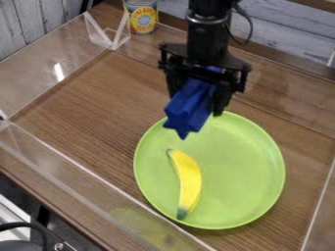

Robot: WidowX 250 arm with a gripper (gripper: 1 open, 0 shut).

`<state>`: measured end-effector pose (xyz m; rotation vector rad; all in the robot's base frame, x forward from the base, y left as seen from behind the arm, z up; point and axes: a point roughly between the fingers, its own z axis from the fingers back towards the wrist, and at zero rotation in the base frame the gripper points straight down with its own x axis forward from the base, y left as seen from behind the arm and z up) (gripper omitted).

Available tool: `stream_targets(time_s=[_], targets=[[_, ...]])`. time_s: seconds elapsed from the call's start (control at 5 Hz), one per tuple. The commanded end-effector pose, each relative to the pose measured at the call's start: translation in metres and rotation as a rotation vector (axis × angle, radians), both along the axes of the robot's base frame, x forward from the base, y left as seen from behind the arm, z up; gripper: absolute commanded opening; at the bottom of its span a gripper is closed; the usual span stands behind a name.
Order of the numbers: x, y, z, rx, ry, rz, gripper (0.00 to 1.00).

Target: Remove the blue object from inside the green plate and put it on the table

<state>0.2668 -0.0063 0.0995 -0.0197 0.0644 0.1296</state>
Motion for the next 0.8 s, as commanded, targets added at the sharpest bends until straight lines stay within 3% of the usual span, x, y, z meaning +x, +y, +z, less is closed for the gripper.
stream_targets(time_s=[0.0,0.2,0.4,0.6], targets=[[0.013,0.017,0.021,0.013,-0.082,-0.002,0.0],[0.022,0.035,0.024,0.029,-0.093,0.007,0.0],[0.019,0.04,0.036,0.044,-0.109,0.004,0.0],[0.019,0.045,0.037,0.049,-0.121,0.007,0.0]])
